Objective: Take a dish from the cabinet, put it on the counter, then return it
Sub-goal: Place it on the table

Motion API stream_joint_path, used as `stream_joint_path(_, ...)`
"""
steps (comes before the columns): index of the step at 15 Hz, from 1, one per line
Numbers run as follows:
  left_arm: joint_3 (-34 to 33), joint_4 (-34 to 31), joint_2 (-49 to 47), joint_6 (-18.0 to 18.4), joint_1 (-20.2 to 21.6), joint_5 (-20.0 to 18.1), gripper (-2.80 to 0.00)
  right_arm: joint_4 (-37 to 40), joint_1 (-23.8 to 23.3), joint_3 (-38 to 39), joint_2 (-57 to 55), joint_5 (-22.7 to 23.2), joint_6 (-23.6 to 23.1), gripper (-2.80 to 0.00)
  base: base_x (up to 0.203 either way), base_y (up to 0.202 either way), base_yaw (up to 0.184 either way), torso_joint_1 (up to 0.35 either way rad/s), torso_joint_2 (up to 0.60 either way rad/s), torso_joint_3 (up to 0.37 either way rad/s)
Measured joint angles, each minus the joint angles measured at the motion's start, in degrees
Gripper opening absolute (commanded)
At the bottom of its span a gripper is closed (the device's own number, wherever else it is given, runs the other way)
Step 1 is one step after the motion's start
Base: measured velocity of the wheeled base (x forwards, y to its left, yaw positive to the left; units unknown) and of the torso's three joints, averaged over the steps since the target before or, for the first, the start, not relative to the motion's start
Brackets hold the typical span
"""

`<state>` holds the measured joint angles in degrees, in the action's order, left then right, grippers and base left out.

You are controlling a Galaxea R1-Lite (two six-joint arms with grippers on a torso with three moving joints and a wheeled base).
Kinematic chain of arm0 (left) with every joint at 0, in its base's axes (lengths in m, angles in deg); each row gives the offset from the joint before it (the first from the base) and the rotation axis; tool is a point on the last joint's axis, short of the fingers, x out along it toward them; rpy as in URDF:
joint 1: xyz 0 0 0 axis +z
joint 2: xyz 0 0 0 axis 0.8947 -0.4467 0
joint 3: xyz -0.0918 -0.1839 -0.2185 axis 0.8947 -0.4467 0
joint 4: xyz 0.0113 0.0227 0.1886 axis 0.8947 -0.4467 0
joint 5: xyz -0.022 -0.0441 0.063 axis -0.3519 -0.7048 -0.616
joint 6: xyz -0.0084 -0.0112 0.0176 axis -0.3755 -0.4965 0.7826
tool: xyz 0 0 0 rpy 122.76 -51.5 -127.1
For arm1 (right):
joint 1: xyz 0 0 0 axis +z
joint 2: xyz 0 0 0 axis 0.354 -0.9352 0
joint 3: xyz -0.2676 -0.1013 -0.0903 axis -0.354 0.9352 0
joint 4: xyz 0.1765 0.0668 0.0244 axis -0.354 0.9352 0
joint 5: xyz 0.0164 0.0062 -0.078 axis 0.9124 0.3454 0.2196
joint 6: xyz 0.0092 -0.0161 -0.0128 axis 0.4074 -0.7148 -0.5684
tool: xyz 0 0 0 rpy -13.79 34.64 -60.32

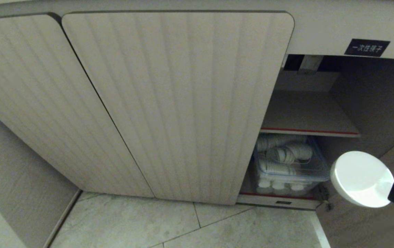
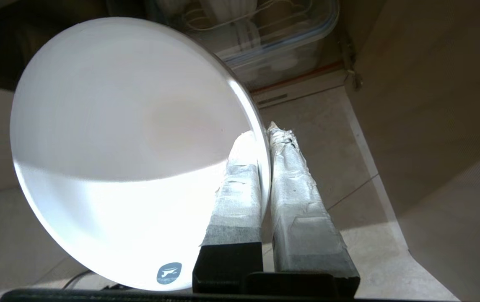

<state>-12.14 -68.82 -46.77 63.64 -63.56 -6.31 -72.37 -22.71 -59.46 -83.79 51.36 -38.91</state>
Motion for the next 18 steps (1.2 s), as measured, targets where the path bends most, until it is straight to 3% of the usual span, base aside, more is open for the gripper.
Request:
stream_joint_path(3,0.00,-0.02,0.00,0.01,0.00,-0.02,-2.80,0.17,0.00,2.19,3.08,4.74,-1.02,-2.80,0.000,0.000,0.000,0.000,0.00,0.000)
stream_joint_path(5,0.00,-0.01,0.00,0.00,0.00,-0.02,-2.80,0.35,-0.04,5.34,5.40,6.58,-4.80,-2.80,0.000,0.000,0.000,0.000,0.00,0.000)
stream_joint_path(7,0.00,-0.01,0.00,0.01,0.00,-0.02,-2.80,0.72,-0.04,7.60,7.52,7.02,-7.68,-2.80,0.000,0.000,0.000,0.000,0.00,0.000)
stream_joint_path(14,-0.02,-0.02,0.00,0.00,0.00,0.00,-2.80,9.60,0.05,8.38,12.89,8.74,-8.15,-2.80,0.000,0.000,0.000,0.000,0.00,0.000)
stream_joint_path(18,-0.02,0.00,0.00,0.00,0.00,0.00,-2.80,11.22,1.03,8.62,13.37,11.15,-10.84,-2.80,0.000,0.000,0.000,0.000,0.00,0.000)
